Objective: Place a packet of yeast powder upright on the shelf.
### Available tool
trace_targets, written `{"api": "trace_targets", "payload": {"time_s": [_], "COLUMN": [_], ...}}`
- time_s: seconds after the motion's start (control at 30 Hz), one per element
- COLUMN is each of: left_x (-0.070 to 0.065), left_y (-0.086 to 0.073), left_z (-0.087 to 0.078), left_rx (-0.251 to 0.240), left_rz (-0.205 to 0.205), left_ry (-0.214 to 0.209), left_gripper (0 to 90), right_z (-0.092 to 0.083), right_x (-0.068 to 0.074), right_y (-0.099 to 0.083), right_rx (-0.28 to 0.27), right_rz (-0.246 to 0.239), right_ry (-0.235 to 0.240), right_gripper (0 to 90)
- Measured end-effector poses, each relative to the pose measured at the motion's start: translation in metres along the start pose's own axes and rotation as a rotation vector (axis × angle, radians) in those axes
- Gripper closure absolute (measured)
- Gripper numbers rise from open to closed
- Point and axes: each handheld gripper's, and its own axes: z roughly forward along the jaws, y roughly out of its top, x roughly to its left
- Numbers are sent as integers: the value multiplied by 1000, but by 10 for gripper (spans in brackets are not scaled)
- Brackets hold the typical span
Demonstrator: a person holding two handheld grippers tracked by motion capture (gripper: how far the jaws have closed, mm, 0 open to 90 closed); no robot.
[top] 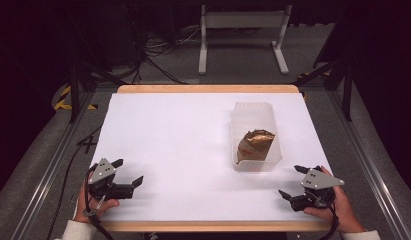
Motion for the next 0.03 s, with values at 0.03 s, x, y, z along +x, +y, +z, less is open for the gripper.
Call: {"api": "trace_targets", "payload": {"time_s": [0.03], "left_x": [0], "left_y": [0], "left_z": [0], "left_rx": [0], "left_rz": [0], "left_ry": [0], "left_gripper": [55], "right_z": [0], "right_x": [0], "right_y": [0], "right_rx": [0], "right_rz": [0], "right_ry": [0], "right_gripper": [70]}}
